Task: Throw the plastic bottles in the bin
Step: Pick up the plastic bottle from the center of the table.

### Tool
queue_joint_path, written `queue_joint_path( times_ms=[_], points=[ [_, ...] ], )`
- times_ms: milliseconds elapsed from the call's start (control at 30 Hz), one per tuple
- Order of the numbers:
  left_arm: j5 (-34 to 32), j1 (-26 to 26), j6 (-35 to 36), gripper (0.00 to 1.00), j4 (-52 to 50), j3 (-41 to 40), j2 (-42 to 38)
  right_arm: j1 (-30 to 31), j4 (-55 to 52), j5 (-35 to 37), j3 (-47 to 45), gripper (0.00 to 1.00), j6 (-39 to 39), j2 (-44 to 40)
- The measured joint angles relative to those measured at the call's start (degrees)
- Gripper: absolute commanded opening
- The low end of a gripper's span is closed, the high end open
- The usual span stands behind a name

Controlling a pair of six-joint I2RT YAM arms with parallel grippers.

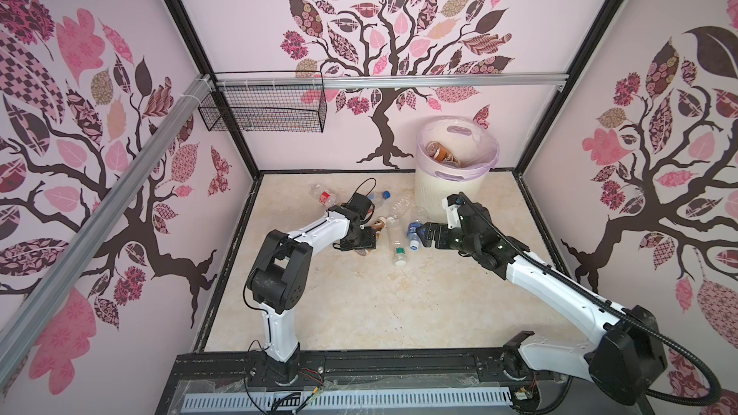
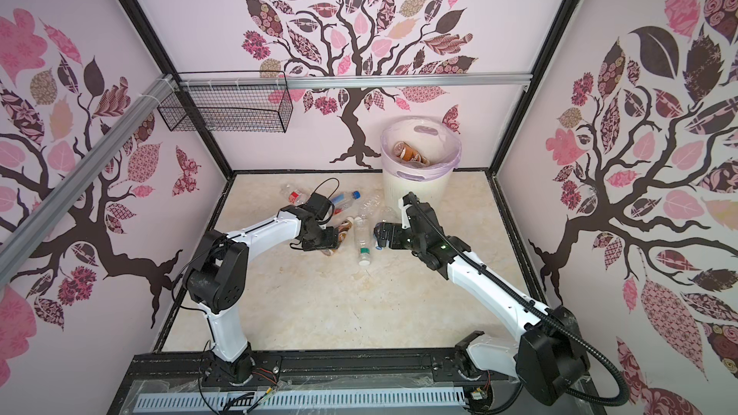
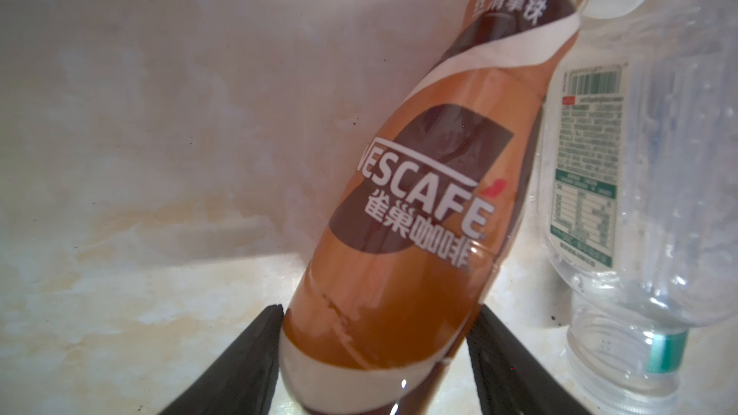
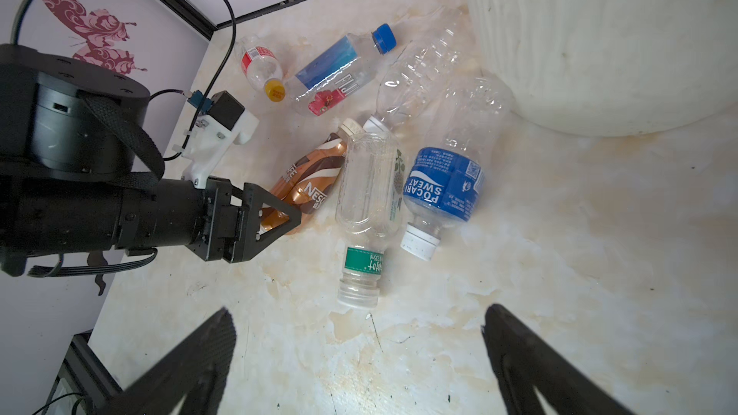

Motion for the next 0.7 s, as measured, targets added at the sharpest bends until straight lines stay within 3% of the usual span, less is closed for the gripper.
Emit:
queue_joint_path(
  times_ms=[200,700],
  points=[
    [0.9,-0.2,-0.5,0.6,1.1,-0.1,0.1,0.0,0.2,0.0,-0.7,0.99,0.5,-0.4],
    [1.7,-1.4,-1.4,0.65,3.3,-0.7,0.7,0.0,0.4,0.0,-1.7,0.99,1.2,-2.4]
  ],
)
